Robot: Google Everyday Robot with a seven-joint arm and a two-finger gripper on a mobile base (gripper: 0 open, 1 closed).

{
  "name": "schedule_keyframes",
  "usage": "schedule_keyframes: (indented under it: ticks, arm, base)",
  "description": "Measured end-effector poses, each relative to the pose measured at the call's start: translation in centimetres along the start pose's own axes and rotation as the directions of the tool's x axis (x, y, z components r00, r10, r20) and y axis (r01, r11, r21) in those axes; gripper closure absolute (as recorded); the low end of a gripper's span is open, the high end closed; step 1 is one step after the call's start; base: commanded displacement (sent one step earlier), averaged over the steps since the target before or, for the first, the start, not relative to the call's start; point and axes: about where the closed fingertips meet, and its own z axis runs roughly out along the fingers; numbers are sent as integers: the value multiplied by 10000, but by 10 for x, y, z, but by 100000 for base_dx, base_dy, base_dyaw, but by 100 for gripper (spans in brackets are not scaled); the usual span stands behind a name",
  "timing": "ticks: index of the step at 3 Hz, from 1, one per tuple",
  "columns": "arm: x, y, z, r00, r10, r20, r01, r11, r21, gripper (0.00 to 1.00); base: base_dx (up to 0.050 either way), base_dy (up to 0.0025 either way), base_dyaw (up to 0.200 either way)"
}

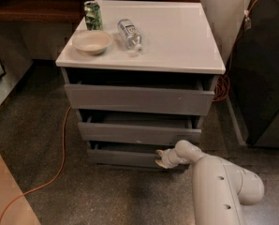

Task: Place blue plastic bottle into bottom drawer

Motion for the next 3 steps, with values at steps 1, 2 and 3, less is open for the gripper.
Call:
schedule_keyframes:
  ticks: [1,2,3]
  arm:
    - [-1,0,-2,10000,0,0,0,10000,0,100]
    - [-2,-1,-3,10000,0,0,0,10000,0,100]
    - [-3,10,-10,10000,16,26,-16,10000,-48,100]
  base:
    - [0,0,0]
    - [0,0,0]
    - [0,0,0]
